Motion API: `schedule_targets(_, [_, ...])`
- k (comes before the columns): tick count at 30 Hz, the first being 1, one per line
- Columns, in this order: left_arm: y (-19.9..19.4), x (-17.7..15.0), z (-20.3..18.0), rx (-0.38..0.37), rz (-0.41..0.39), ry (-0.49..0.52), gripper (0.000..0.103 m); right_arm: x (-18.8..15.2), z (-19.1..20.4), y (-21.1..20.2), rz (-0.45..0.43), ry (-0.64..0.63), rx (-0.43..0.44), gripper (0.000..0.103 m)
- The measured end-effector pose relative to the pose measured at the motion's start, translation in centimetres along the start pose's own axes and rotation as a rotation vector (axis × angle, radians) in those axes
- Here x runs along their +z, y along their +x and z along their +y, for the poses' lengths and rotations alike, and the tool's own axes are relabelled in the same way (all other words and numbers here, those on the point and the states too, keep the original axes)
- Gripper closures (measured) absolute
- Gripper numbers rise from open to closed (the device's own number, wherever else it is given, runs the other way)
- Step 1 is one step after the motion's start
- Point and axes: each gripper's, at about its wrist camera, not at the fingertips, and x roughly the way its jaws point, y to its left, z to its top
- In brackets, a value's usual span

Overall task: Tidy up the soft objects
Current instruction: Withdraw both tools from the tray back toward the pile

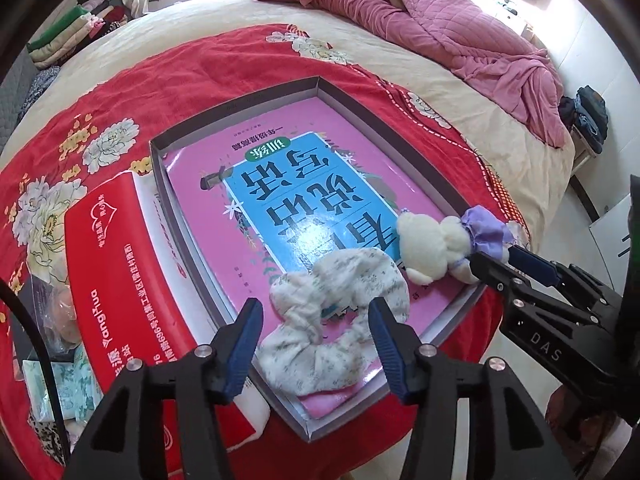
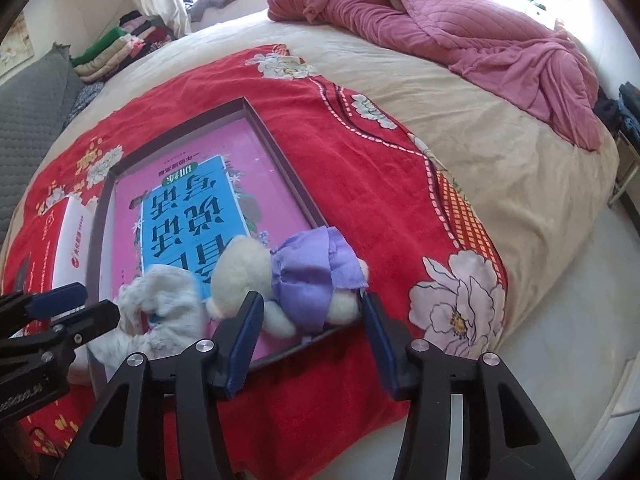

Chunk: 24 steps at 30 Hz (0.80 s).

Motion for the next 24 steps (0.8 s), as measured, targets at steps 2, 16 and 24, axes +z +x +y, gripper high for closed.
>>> schedule_targets(2, [-0.4, -0.2, -0.1, -0.001, -0.005, 0.003, 0.048, -0.1, -0.1, -0.2, 0.0, 0.001, -0.006, 0.05])
schedule_targets(16, [-5.7, -1.9, 0.5, 0.026, -0.108, 0.006, 0.039, -0.3, 0.4, -4.4, -0.062, 0.008, -0.022, 0.048])
schedule_targets(24, [-7.8, -3.4, 2.6, 0.034, -0.13, -0.042, 0.031, -0.7, 3.3, -7.5, -0.125, -0.016, 0.016, 0.043])
